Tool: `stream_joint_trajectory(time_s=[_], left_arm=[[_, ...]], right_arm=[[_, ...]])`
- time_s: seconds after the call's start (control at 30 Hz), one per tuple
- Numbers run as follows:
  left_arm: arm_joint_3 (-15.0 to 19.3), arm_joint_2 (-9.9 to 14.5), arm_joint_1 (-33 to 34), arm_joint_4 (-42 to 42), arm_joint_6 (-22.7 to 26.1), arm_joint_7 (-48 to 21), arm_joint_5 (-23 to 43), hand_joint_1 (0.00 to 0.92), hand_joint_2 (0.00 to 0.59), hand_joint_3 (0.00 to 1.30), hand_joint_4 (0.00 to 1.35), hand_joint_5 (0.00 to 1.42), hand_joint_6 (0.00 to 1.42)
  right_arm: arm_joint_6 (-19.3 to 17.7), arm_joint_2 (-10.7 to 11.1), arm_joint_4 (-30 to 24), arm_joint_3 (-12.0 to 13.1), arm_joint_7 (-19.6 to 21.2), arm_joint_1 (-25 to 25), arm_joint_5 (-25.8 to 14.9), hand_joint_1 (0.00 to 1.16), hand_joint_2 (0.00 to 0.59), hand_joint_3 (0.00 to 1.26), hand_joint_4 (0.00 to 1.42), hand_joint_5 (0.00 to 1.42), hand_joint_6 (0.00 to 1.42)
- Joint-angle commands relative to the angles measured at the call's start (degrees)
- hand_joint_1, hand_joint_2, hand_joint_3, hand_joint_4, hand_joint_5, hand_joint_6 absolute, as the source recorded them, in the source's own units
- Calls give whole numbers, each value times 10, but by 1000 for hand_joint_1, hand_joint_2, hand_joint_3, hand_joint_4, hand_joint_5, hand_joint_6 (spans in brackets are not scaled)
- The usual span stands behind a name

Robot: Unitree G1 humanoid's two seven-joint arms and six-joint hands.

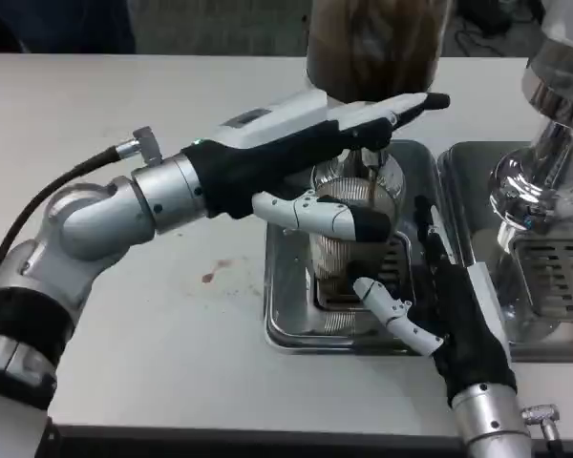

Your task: Grasp the cup under the faucet to collect the drink, then remove the cup.

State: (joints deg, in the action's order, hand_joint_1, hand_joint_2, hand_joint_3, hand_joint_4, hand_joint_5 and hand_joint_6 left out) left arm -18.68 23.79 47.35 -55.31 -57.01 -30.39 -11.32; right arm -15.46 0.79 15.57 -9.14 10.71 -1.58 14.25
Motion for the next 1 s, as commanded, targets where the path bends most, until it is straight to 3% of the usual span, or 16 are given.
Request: stream_joint_trajectory(time_s=[0.03, 0.47, 1.0], left_arm=[[-13, 22, -28, -12, 24, -30, -27, 0, 44, 27, 0, 28, 9], [-2, 23, -38, -4, 27, -39, -1, 0, 41, 27, 0, 31, 9], [85, -13, -39, 14, 81, -143, 145, 0, 45, 60, 0, 58, 33]], right_arm=[[-6, 0, 12, 5, -6, 16, -6, 578, 239, 0, 0, 0, 0], [-8, -1, 24, 9, -9, 27, -11, 574, 241, 0, 0, 0, 0], [-13, -2, 24, 13, -9, 23, -12, 573, 246, 0, 0, 0, 0]])
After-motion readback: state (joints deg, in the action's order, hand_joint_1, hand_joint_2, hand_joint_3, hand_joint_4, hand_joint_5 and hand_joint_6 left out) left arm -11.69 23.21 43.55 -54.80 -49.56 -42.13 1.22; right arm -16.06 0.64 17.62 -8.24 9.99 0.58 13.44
